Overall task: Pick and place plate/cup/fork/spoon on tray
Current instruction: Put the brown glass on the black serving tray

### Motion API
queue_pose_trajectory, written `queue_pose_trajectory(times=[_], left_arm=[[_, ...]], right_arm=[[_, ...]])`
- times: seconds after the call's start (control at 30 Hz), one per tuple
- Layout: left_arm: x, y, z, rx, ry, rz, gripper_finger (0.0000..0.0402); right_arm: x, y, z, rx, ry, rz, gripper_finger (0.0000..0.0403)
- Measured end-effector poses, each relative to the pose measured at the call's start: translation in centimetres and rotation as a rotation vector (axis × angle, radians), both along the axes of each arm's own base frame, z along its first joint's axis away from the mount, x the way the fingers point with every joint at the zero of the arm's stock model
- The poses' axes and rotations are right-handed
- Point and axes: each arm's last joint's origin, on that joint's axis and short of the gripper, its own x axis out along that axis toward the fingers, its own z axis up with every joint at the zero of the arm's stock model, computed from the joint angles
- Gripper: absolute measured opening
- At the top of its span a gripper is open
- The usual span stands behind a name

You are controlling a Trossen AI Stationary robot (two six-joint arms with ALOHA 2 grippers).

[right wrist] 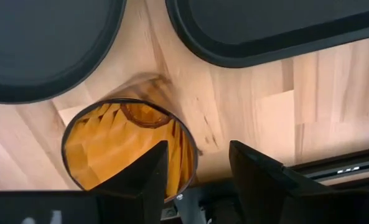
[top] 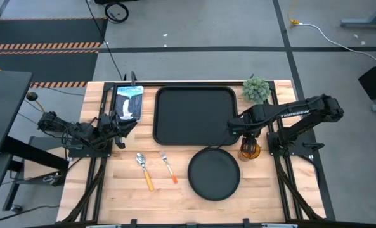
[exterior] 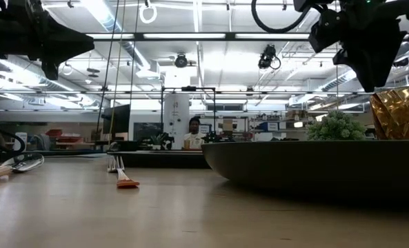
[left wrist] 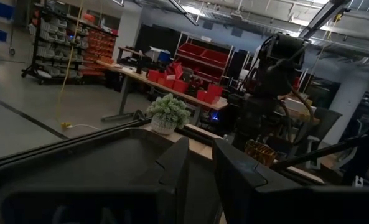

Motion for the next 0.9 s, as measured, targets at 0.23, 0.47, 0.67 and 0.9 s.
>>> queue_pose_trajectory(times=[0.23, 0.47, 0.67, 0.9], left_arm=[[0.0, 0.0, 0.0, 0.001, 0.0, 0.0, 0.008], [0.0, 0.0, 0.0, 0.006, 0.003, 0.001, 0.008], [0.0, 0.0, 0.0, 0.007, 0.004, 0.001, 0.008], [0.0, 0.0, 0.0, 0.007, 0.004, 0.001, 0.008]], right_arm=[[0.1, 0.1, 0.0, 0.021, -0.008, -0.011, 0.0166], [-0.1, 0.2, -0.6, 0.005, 0.006, 0.002, 0.0162], [-0.8, 0.1, -2.3, 0.004, 0.069, 0.008, 0.0162], [-0.9, 0.2, -3.5, 0.048, 0.074, 0.0, 0.0161]])
